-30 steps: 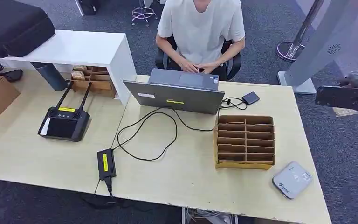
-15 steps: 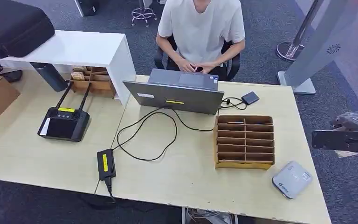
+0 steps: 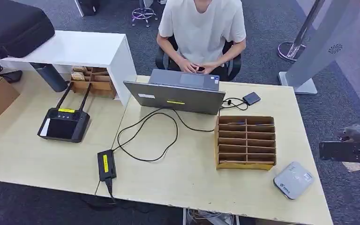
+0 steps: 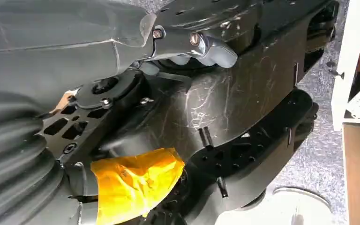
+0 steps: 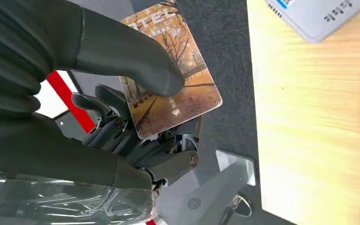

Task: Pass the card to the sensor for recognition and then transmit it.

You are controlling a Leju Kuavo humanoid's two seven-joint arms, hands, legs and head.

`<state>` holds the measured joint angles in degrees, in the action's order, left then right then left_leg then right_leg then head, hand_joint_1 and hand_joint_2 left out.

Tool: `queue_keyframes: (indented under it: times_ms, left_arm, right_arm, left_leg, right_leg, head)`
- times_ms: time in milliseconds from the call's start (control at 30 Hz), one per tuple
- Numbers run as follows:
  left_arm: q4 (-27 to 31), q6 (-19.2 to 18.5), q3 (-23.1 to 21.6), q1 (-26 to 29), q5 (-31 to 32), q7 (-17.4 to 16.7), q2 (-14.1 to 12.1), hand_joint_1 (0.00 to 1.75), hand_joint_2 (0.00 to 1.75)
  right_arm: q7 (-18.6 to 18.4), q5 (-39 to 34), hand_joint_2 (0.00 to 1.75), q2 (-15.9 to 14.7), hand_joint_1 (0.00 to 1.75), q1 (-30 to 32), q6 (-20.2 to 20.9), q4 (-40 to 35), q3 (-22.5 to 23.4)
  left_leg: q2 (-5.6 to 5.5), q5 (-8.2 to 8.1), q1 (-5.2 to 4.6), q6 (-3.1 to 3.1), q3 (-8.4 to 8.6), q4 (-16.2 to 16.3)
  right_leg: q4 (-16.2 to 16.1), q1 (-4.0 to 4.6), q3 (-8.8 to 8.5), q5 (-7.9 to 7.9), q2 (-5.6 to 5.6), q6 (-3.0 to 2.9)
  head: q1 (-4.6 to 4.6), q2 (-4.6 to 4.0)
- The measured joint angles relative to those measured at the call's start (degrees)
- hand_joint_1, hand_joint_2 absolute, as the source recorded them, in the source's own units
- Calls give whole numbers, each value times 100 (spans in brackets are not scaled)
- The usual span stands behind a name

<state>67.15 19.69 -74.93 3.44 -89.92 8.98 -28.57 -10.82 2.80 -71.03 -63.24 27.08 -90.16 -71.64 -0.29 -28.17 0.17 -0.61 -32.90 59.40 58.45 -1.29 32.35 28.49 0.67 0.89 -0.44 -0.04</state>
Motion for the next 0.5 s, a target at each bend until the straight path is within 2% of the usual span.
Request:
queue_keyframes:
  times_ms: [200,333,500]
  left_arm:
    - [-178,-55,0,-128,11,-87,94,0,175]
    - [-221,-66,-63,-166,42,-81,100,0,175]
    - [-223,-31,-90,-248,37,-100,107,0,175]
  right_arm:
    - [26,-162,175,-122,175,377,-518,-96,-208]
    - [105,-199,175,-151,175,894,-898,-96,-212]
    - [74,-179,175,-74,175,1438,-979,-101,-149]
  left_leg:
    - [-1,0,0,0,-1,0]
    - [-4,0,0,0,-5,-1]
    - [-6,0,1,0,-5,-1]
  right_leg:
    - [0,1,-1,0,-1,0]
    - [0,1,-2,1,3,1]
    - [0,1,-2,1,7,1]
  head:
    - [0,0]
    - [-2,2]
    - [-2,0]
